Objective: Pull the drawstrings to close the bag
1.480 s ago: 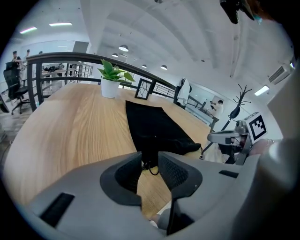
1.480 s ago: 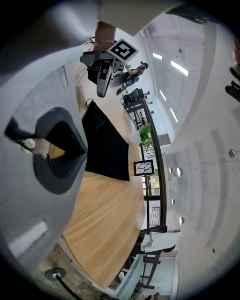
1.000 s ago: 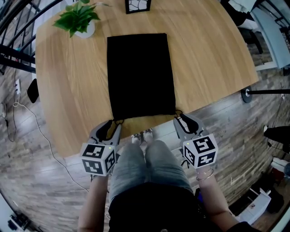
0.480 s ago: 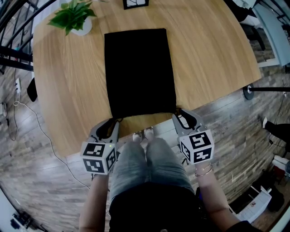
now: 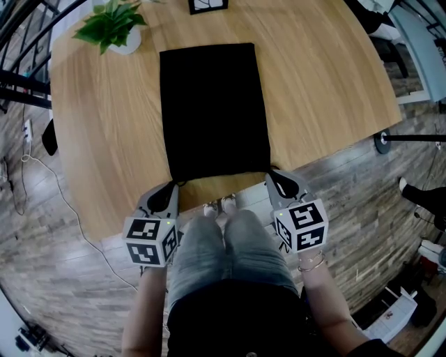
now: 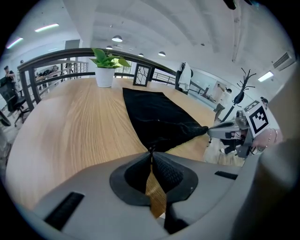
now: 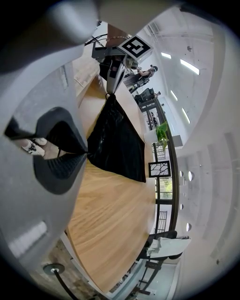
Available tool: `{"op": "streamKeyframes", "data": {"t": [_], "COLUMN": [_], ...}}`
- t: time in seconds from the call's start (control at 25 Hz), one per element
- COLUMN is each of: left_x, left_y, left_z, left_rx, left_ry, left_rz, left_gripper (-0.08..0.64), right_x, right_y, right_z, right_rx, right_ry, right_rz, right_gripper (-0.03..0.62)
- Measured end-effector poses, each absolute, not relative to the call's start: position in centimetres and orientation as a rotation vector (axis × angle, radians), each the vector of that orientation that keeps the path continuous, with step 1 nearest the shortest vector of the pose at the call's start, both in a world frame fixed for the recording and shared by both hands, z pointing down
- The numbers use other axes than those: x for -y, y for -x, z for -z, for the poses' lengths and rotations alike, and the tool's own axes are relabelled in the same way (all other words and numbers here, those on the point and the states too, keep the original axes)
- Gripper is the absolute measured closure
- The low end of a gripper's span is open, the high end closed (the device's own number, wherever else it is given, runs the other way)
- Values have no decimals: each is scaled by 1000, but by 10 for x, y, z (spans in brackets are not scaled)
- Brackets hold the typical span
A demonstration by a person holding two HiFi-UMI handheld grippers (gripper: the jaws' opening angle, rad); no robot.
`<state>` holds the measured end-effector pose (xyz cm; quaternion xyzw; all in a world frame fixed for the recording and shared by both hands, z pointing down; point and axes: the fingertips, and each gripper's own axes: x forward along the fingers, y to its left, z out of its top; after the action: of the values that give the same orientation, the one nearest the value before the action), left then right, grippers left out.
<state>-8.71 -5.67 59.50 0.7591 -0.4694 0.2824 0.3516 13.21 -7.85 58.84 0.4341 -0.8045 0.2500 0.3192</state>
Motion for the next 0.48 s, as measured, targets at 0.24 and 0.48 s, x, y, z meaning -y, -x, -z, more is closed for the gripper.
{"op": "streamKeyframes", "data": {"t": [0.24, 0.48], "left_x": [59, 68], "left_y": [88, 92], "left_z": [-581, -561], "left_rx": [1236, 1278], "left_ry": [-1996, -2032], "left_rz": [-699, -656], "left_gripper": [538, 538], "right_x": [83, 88], "right_y": [-141, -142], "right_z": [-573, -554], "right_rx": [2132, 2158], "right_ry": [-1180, -1199], "right_rz": [-636, -585], "right_gripper": [589, 589]}}
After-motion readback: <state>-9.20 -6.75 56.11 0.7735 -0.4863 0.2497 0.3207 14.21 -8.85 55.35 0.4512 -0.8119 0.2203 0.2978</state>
